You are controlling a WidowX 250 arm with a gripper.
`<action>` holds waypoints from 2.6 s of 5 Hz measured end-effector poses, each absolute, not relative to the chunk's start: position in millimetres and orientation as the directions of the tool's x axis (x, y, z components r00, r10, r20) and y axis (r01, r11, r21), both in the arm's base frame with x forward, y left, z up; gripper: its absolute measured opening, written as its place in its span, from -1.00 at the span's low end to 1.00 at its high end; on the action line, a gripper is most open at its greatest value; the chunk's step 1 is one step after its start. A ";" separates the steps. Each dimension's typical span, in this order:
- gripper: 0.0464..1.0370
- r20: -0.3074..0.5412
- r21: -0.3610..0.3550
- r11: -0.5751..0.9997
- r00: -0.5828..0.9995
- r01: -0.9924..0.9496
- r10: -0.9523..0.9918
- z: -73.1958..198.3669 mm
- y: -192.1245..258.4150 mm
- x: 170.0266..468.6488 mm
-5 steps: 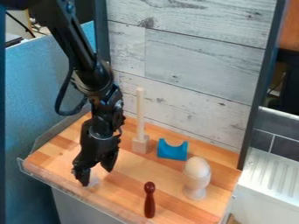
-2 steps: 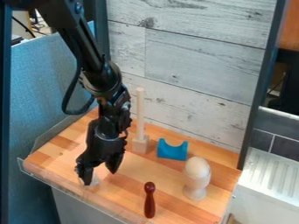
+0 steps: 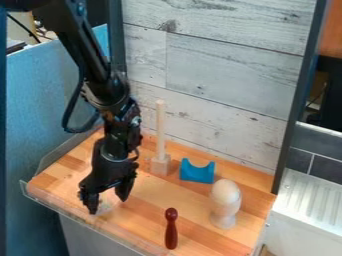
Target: Move the block with hole closer to the brown stuff
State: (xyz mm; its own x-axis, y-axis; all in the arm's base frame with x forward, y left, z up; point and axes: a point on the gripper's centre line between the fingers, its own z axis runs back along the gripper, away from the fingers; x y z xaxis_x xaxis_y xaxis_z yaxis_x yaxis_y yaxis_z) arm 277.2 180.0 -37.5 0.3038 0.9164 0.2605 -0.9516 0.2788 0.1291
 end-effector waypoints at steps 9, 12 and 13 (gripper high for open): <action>0.84 0.252 0.149 0.465 0.488 -0.873 0.836 -38.8 191.8 277.8; 0.93 0.237 0.123 0.485 0.500 -0.866 0.833 -40.1 191.8 278.8; 0.93 0.226 0.100 0.502 0.511 -0.859 0.830 -41.4 188.9 281.3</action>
